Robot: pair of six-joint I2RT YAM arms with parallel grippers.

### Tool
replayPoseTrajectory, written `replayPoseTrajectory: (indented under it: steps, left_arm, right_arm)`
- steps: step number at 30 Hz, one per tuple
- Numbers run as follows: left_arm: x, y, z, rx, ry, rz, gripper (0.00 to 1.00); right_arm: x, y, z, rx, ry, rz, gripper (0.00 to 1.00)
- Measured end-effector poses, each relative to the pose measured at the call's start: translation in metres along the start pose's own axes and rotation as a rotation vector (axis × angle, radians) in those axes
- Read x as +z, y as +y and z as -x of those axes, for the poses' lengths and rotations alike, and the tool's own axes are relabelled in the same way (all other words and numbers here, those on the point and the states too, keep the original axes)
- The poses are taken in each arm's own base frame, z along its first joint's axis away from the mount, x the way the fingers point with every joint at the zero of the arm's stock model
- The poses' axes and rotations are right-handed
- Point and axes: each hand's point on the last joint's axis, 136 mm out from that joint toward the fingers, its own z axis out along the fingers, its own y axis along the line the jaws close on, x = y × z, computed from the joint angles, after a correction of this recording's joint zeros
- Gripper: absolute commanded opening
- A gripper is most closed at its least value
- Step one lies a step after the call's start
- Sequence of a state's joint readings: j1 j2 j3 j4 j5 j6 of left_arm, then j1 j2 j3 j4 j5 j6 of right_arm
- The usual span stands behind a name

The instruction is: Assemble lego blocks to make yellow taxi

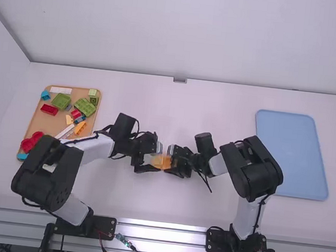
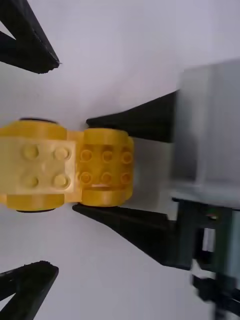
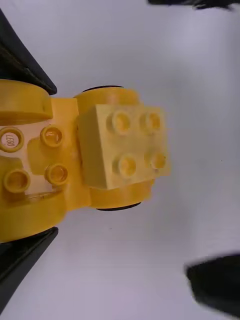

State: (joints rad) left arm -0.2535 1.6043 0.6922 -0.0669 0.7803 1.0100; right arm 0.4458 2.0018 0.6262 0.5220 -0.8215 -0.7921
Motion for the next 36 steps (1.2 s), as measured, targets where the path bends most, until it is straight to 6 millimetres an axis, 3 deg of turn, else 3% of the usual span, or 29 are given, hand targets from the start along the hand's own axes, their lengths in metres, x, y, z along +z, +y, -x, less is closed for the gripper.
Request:
replayPoseTrajectory:
  steps: [1,3,4,10,21,36]
  left_arm:
    - [-0.001,0.001,0.003,0.005,-0.004,0.005,0.8]
    - [-0.004,0.003,0.007,0.027,-0.01,0.015,0.2]
    - [-0.004,0.003,0.007,0.029,-0.01,0.015,0.02]
    - [-0.003,0.006,0.008,0.067,-0.021,0.035,0.02]
    - [0.015,0.0,-0.016,0.007,-0.02,0.014,0.02]
    - [0.024,-0.013,-0.019,-0.025,-0.065,-0.066,0.02]
  right_arm:
    - [0.0,0.0,0.0,0.0,0.0,0.0,0.38]
    - [0.0,0.0,0.0,-0.001,0.0,0.0,0.38]
    - [0.0,0.0,0.0,0.0,0.0,0.0,0.38]
    - [0.0,0.0,0.0,-0.001,0.001,-0.001,0.38]
    - [0.0,0.0,0.0,0.0,-0.001,0.001,0.37]
    - [0.0,0.001,0.0,-0.004,-0.003,0.005,0.37]
